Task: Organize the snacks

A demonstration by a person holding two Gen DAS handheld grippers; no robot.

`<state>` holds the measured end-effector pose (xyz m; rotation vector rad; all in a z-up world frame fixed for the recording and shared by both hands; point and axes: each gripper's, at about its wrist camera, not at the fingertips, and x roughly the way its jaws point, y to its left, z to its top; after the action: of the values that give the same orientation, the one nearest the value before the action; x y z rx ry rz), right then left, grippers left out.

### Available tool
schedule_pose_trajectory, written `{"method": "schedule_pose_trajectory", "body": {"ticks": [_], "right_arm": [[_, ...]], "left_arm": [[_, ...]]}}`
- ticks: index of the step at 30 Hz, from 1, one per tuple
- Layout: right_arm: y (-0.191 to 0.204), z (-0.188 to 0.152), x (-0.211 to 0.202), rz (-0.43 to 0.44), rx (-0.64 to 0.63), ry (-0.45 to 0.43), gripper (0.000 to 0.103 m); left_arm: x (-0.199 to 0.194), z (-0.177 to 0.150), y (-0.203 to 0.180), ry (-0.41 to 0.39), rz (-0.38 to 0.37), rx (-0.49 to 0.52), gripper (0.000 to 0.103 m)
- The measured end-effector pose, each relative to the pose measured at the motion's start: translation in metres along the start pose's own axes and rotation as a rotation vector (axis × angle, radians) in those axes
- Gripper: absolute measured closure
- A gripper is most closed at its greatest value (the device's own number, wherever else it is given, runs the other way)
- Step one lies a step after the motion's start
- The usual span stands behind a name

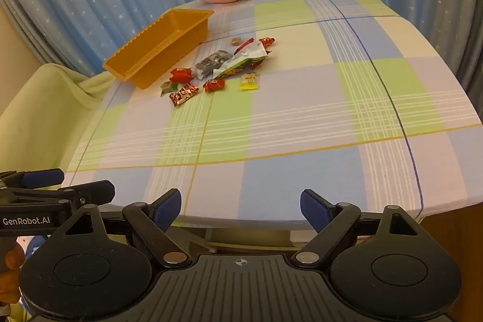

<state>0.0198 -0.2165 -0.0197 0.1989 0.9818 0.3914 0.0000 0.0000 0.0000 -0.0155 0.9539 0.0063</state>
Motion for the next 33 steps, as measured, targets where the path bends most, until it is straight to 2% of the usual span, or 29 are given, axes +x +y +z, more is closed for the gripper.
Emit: {"method": "schedule_pose_trajectory", "body": {"ticks": [33], "right_arm": [[-0.0023, -0.0004, -0.0018, -0.001, -0.003, -0.002, 0.017]], "left_arm": [[-0.0001, -0.0011, -0.0047, -0.001, -0.006, 0.001, 0.0]]}}
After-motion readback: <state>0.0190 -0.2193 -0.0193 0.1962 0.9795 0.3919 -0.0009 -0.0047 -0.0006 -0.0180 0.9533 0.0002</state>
